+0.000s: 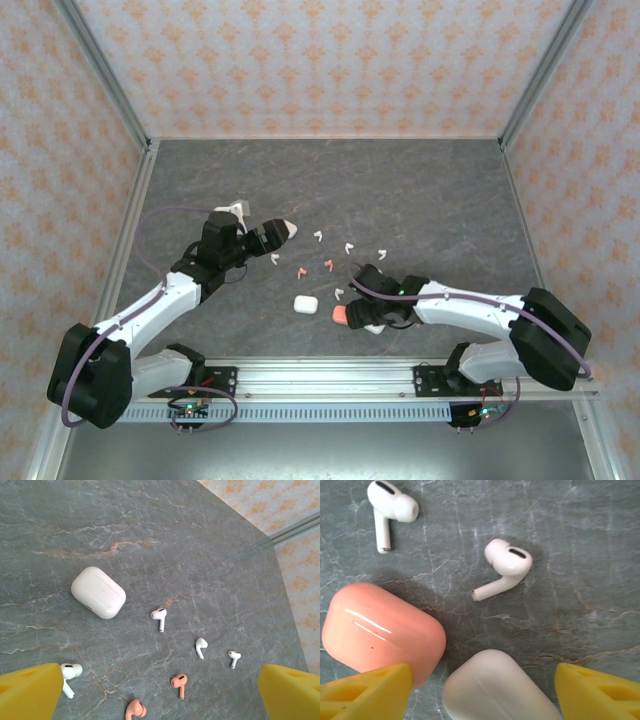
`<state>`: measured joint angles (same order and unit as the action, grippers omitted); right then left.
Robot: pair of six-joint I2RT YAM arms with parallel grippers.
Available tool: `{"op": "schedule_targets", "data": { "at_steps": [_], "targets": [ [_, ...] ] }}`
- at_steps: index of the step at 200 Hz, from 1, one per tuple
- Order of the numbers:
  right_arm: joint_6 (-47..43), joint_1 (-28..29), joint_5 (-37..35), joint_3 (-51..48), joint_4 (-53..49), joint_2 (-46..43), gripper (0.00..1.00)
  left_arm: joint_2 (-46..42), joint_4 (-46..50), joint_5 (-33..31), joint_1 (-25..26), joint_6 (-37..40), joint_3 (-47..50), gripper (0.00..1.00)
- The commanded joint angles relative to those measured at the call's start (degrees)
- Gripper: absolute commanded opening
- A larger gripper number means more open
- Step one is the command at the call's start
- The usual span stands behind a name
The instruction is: Insert wireless bluetooth earbuds into charging case
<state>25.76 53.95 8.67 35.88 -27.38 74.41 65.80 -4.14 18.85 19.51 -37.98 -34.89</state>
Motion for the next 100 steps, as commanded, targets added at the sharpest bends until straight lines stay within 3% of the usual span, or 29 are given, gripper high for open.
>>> {"op": "schedule_targets", "data": {
  "at_steps": [1, 100],
  "targets": [
    [1.1, 1.0, 0.8, -0.8, -0.5, 1.1, 0.72, 0.1, -0.1, -1.5, 0.4, -0.1, -2.1, 1.00],
    [3.2, 4.8, -5.7, 0.5, -5.6, -1.4, 0.73, 0.4, 0.8, -1.9, 0.4, 0.5, -2.7, 1.00]
  ]
}}
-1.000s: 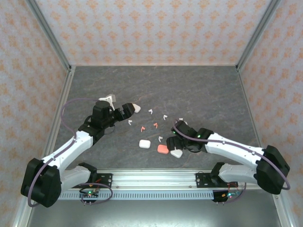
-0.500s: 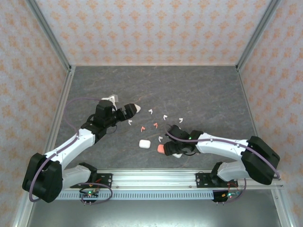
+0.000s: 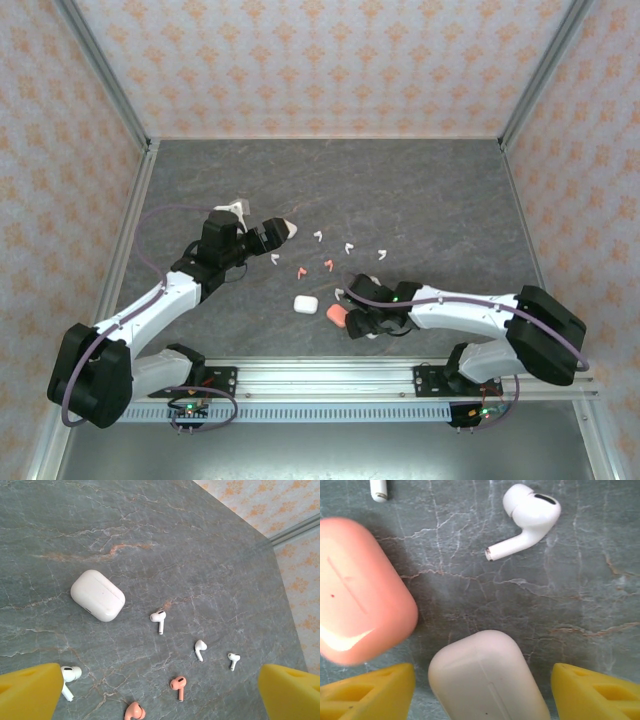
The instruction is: Insert wireless bluetooth earbuds into charging case
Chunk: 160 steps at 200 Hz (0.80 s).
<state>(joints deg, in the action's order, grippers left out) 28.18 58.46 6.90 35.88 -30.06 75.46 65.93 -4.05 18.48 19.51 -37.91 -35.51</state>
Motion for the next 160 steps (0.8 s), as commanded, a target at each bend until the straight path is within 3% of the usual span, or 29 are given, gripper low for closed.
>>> {"op": "schedule_targets", "data": {
  "at_steps": [1, 107, 160],
  "targets": [
    [0.7, 0.3, -4.0, 0.5, -3.0, -2.5, 0.73, 0.3, 0.8, -1.5, 0.4, 0.5, -2.1, 1.00],
    [0.5, 0.6, -1.2, -0.5, -1.2, 1.6, 0.69, 0.0, 1.6, -2.0, 0.4, 0.7, -2.1, 1.00],
    [1.2, 6.2, -3.6, 2.4, -3.5, 7.3, 0.64, -0.4, 2.7, -2.3, 0.3, 1.3, -2.3, 1.00]
  ]
}}
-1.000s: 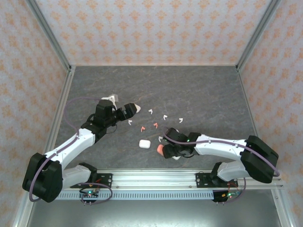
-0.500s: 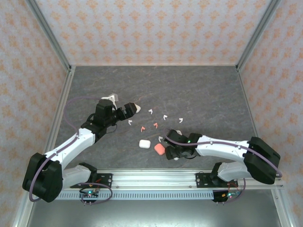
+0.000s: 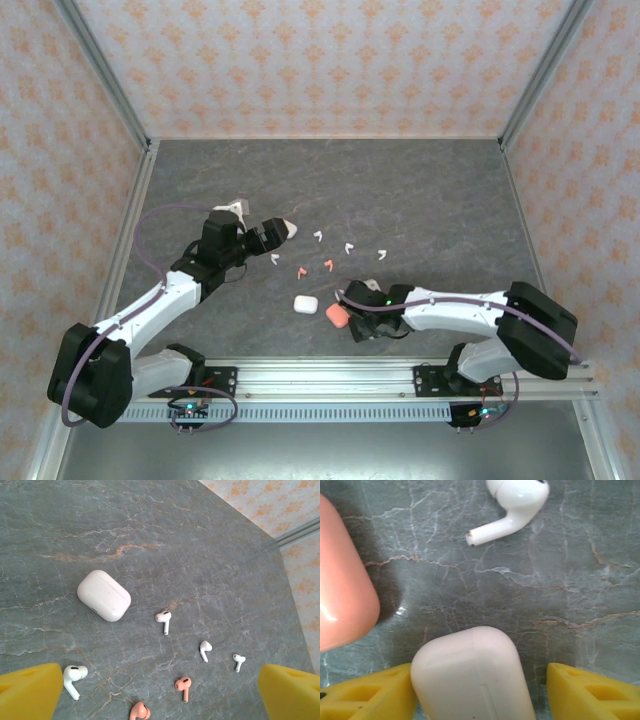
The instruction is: Insert wireless bluetooth earbuds into charging case
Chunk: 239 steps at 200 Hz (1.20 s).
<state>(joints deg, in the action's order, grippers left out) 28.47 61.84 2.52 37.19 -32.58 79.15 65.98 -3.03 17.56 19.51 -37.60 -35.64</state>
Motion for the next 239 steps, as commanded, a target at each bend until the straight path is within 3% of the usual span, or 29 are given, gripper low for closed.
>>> {"op": "schedule_targets", "data": {
  "at_steps": [1, 28, 115, 150, 183, 239],
  "targets": [
    [1.0, 2.9, 0.8, 1.2, -1.0, 3.7, 0.64, -0.5, 1.7, -1.4, 0.3, 1.0, -2.2, 1.00],
    [1.7, 3.9, 0.5, 1.8, -1.4, 4.6, 0.63, -0.8, 2.2, -1.4, 0.4, 1.2, -2.3, 1.00],
    [2.1, 3.9, 0.6, 1.4, -5.0, 0.2, 0.41, -1.1, 2.9, -0.8, 0.4, 1.6, -2.8, 1.00],
    [-0.9, 2.6, -2.3, 3.2, -5.0, -4.0, 0.38, -1.3, 5.4, 1.4, 0.4, 3.5, -5.1, 1.00],
    [-9.7, 0.1, -5.6, 7.3, -3.0, -8.0, 0.38, -0.4, 10.1, 7.8, 0.4, 7.5, -10.2, 1.00],
    [-38.1, -2.3, -11.0, 11.7, 10.6, -17.8, 0.39, 2.0, 17.5, 25.7, 0.4, 15.3, -18.8, 0.98]
  ]
}}
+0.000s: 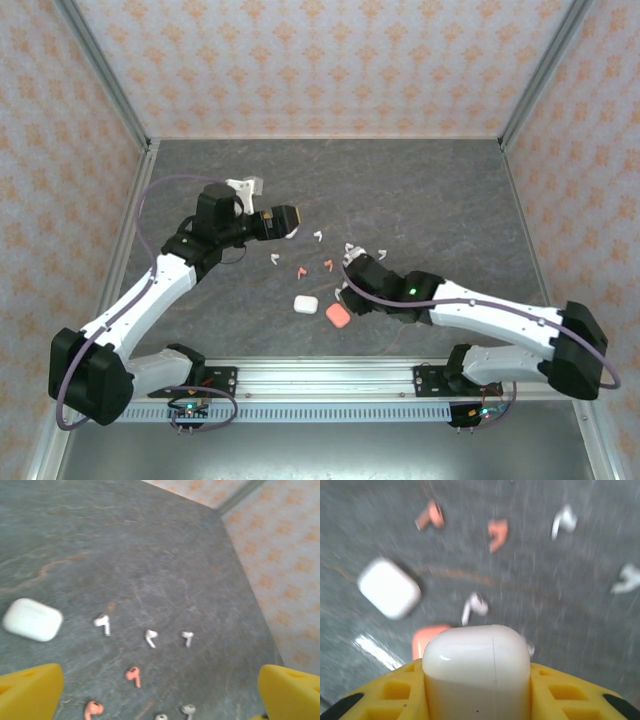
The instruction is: Insert wireless bluetooth earbuds into charging case
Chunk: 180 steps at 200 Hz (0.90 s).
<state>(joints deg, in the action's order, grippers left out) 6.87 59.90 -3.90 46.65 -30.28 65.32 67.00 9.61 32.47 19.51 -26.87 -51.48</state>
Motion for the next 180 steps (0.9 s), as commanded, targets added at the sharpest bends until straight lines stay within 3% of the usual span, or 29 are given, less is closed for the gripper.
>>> {"op": "schedule_targets", "data": {
  "at_steps": [1, 36, 71, 120, 180],
  "targets": [
    [-17.0, -0.3, -4.5, 2.3, 8.5, -4.1, 0.39, 1.0, 5.0, 11.2, 0.4, 4.7, -3.0, 0.98],
    [-32.9, -0.4, -4.9, 4.5, 13.9, -5.0, 0.39, 1.0, 4.7, 20.2, 0.4, 5.2, -4.1, 0.96],
    [-42.0, -0.8, -3.3, 5.8, 17.0, -5.1, 0.39, 0.2, 4.7, 24.8, 2.3, 6.7, -5.0, 0.94],
    [-44.8, -1.6, -0.7, 7.2, 18.8, -4.3, 0.39, 1.3, 7.5, 27.4, 6.8, 11.4, -6.9, 0.89],
    [-43.8, -2.0, 2.0, 8.1, 19.6, -3.6, 0.39, 4.3, 5.5, 28.8, 8.7, 10.9, -7.6, 0.69]
  ]
}}
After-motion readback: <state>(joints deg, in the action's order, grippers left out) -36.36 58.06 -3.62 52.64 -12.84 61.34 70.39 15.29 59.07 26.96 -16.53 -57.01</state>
